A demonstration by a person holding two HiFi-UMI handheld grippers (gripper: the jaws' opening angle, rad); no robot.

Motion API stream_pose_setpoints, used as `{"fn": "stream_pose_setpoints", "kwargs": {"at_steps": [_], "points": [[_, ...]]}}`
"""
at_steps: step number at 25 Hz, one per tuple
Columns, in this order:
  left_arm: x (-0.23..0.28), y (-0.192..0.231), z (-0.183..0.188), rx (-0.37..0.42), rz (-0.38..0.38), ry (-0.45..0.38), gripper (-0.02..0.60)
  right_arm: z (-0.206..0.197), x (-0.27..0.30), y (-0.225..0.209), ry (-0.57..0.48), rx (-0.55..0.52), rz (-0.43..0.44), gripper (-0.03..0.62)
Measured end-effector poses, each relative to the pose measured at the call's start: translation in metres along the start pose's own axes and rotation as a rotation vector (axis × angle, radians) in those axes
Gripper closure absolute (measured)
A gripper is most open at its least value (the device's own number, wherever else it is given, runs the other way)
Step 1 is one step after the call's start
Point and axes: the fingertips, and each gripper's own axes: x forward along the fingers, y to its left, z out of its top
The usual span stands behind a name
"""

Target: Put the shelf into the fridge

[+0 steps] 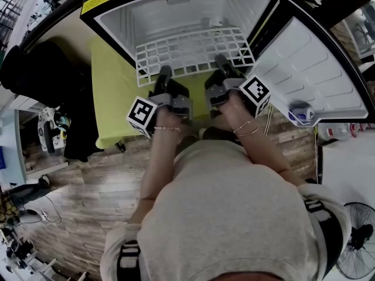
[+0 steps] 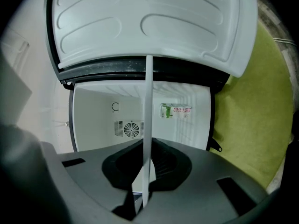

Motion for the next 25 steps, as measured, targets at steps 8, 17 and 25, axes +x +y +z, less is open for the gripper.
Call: {"fn": "stream_pose_setpoints", "kwargs": {"at_steps": [8, 17, 25], "points": [[0.013, 0.006, 0.005, -0.002, 0.009, -0.017, 0.557, 0.002, 0.014, -0.005, 0.011, -0.003, -0.014, 0.565], [0.026, 0.012, 0.010, -0.022, 0.018, -0.028, 0.555, 0.006, 0.028, -0.011, 0.021, 0.023, -0.038, 0.553], [0.036, 0.007, 0.014, -0.026, 0.007, -0.039, 0.555, 0.007, 0.040, -0.005, 0.025, 0.032, -0.042, 0.557]]}}
